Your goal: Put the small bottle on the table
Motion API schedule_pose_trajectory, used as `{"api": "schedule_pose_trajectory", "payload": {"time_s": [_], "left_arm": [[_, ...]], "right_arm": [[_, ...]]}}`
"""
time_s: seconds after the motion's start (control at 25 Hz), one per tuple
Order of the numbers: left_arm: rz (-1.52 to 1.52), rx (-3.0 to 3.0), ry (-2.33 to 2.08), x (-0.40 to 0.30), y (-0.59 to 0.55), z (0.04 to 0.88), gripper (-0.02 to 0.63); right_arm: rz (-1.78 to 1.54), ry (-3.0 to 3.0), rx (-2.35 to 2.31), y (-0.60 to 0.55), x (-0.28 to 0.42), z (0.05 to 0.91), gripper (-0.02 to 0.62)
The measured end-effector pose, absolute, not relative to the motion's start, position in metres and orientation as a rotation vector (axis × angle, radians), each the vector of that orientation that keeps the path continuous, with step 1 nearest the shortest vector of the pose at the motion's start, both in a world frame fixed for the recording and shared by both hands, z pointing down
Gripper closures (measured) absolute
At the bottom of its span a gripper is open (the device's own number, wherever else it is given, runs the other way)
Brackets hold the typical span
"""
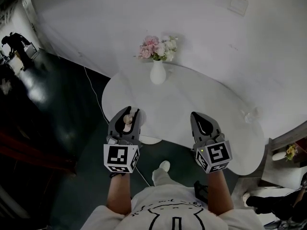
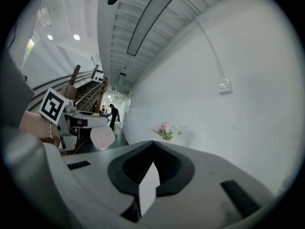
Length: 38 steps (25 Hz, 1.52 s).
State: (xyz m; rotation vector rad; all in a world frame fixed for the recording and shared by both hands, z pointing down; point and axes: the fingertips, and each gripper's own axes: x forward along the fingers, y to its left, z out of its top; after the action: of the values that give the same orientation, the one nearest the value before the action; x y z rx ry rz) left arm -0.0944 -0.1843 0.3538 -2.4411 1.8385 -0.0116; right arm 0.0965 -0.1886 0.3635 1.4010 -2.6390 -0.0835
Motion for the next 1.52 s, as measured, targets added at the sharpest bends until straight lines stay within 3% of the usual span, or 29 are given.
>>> {"api": "schedule_pose_trajectory", "payload": {"time_s": [0.88, 1.52], "left_arm": [[-0.124, -2.440, 1.931, -0.138, -0.350, 0.385, 0.495], [-0.240, -2.480, 2.058, -0.180, -0.408, 0.444, 0.495]], "right_arm": [[0.031, -2.620, 1.370, -0.351, 0.074, 0.397, 0.603], [0.143, -2.607, 1.294, -0.399, 0.045, 0.434, 0.603]]}}
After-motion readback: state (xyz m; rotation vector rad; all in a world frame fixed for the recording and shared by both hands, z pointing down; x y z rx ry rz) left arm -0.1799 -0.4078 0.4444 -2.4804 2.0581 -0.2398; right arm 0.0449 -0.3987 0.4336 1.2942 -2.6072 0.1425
